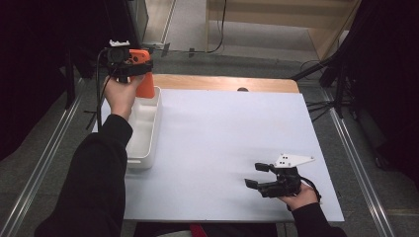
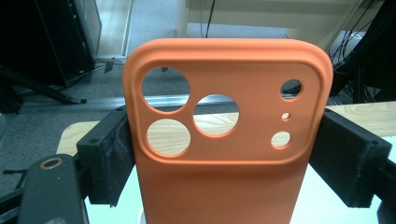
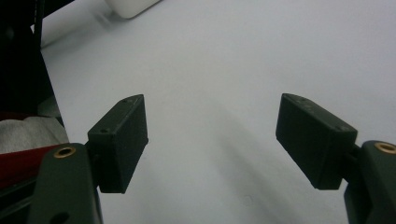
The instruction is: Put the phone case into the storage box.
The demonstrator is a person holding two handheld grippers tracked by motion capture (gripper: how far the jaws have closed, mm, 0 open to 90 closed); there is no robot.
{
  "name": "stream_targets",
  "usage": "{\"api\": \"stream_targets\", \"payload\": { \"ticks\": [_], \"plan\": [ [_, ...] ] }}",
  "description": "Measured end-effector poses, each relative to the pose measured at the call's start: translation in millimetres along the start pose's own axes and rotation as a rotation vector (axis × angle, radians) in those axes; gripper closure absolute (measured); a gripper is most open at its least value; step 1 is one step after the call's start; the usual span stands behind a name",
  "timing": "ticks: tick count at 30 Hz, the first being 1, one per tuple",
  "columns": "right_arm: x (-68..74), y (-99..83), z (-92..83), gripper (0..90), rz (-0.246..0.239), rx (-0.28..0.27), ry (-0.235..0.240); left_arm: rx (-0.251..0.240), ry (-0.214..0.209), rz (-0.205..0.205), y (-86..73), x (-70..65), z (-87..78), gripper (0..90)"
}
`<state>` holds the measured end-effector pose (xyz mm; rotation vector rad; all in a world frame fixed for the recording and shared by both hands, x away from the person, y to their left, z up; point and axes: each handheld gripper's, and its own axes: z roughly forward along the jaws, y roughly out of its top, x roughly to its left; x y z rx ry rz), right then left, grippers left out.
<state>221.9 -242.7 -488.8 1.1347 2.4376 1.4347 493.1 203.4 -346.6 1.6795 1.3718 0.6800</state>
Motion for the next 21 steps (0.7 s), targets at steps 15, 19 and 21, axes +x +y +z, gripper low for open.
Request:
{"api": "stream_targets", "payload": {
  "ticks": [15, 19, 21],
  "plan": [
    [-0.3, -0.4, -0.4, 23.7, 0.004, 0.003, 0.001, -0.015, 0.022, 0.009, -11.3, -0.9, 13.2, 16.0],
    [0.1, -0.3, -0.2, 23.7, 0.001, 0.001, 0.003, -0.012, 0.018, 0.006, -14.1, -0.2, 15.8, 16.1],
    [-0.2, -0.3, -0.1, 23.7, 0.001, 0.002, 0.004, -0.005, 0.032, 0.020, -15.7, -1.2, 17.1, 16.0]
  ]
}}
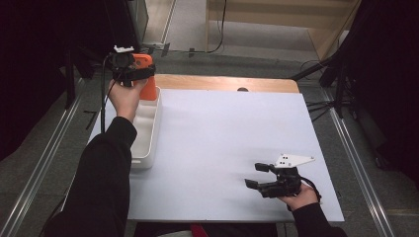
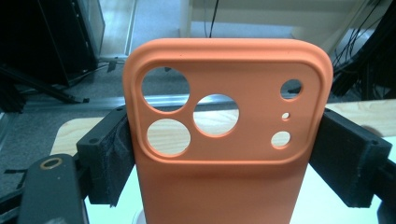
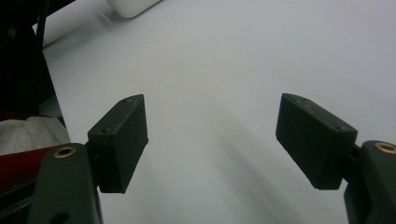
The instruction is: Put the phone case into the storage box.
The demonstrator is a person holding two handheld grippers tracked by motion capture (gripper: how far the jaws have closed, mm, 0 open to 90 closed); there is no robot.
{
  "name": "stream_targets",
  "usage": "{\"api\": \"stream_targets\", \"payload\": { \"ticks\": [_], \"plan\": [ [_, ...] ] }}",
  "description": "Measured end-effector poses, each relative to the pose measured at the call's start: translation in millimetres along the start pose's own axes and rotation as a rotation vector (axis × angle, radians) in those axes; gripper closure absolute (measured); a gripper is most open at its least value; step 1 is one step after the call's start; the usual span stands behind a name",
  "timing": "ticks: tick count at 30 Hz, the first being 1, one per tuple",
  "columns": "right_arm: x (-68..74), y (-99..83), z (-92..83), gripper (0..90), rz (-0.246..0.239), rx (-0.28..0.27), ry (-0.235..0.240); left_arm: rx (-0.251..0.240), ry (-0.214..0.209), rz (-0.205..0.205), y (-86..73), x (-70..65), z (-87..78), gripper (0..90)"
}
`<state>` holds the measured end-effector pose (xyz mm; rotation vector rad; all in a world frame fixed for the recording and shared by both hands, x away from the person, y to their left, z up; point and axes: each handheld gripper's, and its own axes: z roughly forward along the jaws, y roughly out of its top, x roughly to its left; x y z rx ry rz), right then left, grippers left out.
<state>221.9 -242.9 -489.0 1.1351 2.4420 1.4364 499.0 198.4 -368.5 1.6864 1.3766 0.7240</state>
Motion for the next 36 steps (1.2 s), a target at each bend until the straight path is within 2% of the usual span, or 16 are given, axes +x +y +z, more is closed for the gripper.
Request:
{"api": "stream_targets", "payload": {
  "ticks": [2, 7, 12, 15, 36],
  "plan": [
    [-0.4, 0.1, 0.0, 23.7, -0.001, 0.000, 0.000, -0.012, 0.001, 0.005, -2.1, -0.4, 0.4, 16.0],
    [-0.6, 0.5, 0.6, 23.7, -0.003, 0.002, 0.003, 0.003, -0.017, -0.014, -7.3, 0.0, 5.9, 16.0],
    [-0.8, 0.9, 1.5, 23.7, -0.002, 0.002, 0.006, 0.022, -0.014, -0.008, -12.7, 0.2, 9.8, 16.0],
    [-1.2, 0.9, 1.9, 23.7, -0.004, 0.003, 0.005, 0.023, -0.019, -0.018, -15.3, 0.9, 11.2, 16.0],
    [-1.1, 0.8, 3.0, 23.7, -0.001, 0.011, 0.009, 0.072, 0.011, -0.007, -32.8, 0.9, 20.8, 15.8]
  ]
}}
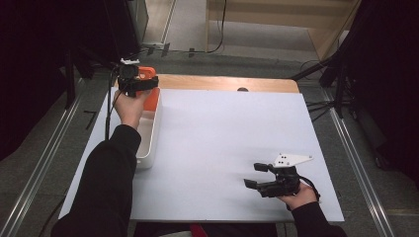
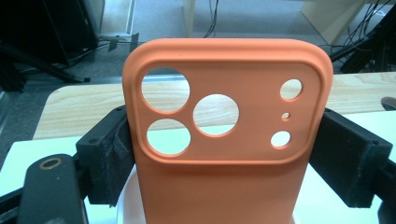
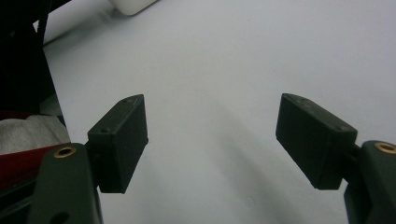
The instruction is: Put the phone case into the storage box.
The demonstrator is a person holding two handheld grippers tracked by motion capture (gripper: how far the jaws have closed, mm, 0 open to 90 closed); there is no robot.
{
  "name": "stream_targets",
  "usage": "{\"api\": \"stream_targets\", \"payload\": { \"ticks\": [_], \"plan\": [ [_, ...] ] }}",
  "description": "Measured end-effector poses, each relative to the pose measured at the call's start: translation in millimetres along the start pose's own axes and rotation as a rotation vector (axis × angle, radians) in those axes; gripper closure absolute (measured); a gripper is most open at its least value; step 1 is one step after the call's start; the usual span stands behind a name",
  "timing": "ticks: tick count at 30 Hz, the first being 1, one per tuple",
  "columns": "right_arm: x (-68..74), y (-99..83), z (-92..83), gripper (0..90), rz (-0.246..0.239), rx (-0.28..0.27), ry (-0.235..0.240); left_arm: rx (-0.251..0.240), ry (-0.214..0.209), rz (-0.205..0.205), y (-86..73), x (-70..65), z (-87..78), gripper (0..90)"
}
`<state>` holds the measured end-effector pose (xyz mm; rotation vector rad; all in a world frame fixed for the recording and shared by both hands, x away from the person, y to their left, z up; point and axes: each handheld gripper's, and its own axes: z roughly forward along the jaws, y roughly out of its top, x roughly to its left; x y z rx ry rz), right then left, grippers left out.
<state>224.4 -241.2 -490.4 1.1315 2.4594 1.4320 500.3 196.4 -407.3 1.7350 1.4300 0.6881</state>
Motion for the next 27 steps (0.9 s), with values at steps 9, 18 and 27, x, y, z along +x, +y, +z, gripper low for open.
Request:
{"api": "stream_targets", "payload": {
  "ticks": [9, 18, 27],
  "plan": [
    [-0.4, 0.0, 0.9, 23.7, -0.001, 0.003, 0.001, 0.021, 0.010, -0.016, -5.0, 1.8, 2.9, 15.6],
    [-0.9, -0.1, 1.7, 23.7, -0.002, 0.008, 0.001, 0.039, 0.020, -0.005, -9.5, 2.1, 6.6, 15.5],
    [-1.5, -0.3, 2.2, 23.7, 0.003, 0.008, 0.003, 0.061, 0.019, -0.013, -11.5, 2.1, 8.7, 15.4]
  ]
}}
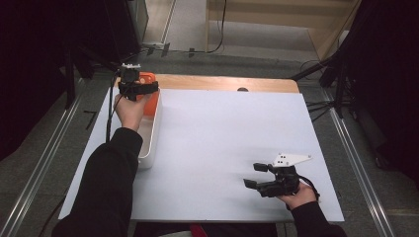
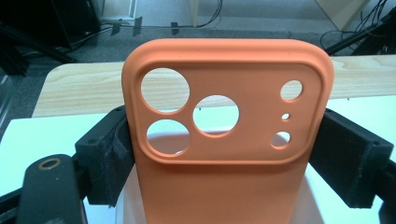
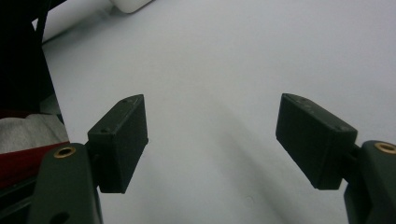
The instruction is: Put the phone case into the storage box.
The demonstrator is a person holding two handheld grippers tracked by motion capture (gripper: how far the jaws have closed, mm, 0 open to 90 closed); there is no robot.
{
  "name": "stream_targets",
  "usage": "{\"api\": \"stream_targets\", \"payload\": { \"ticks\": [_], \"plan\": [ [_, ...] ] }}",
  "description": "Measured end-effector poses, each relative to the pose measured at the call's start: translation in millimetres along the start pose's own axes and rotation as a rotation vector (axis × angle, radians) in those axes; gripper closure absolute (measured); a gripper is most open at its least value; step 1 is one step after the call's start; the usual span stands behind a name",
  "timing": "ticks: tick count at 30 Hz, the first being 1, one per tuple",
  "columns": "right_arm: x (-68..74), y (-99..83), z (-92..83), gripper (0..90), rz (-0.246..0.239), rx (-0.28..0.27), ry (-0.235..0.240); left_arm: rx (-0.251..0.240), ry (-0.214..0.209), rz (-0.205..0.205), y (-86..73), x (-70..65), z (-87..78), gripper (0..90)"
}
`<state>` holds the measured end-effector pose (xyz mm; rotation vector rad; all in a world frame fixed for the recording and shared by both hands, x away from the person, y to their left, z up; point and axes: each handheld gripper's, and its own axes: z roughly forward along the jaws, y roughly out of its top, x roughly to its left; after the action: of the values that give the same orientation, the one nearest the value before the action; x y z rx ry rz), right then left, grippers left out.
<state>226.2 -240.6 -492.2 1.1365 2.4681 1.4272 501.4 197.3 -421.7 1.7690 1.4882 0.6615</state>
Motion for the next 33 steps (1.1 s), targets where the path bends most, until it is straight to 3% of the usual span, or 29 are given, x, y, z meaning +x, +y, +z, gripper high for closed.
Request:
{"api": "stream_targets", "payload": {
  "ticks": [11, 14, 18, 28, 33],
  "plan": [
    [0.3, 0.0, 0.4, 23.7, -0.004, 0.003, 0.001, 0.018, 0.013, 0.016, -1.5, -1.5, 2.8, 14.8],
    [0.7, -0.2, 0.7, 23.9, -0.006, 0.006, 0.002, 0.006, 0.037, 0.024, -0.2, -2.2, 0.8, 9.5],
    [1.3, -0.3, 1.4, 24.1, -0.011, 0.008, 0.003, 0.010, 0.022, 0.021, 2.4, -1.5, -0.5, 3.8],
    [1.2, -0.3, 1.8, 24.1, -0.009, 0.009, 0.002, 0.026, -0.024, 0.017, 6.4, -3.0, -9.3, 4.0],
    [1.2, -0.3, 2.0, 24.1, -0.008, 0.012, 0.003, 0.034, -0.045, 0.033, 10.4, -6.3, -17.8, 4.0]
  ]
}}
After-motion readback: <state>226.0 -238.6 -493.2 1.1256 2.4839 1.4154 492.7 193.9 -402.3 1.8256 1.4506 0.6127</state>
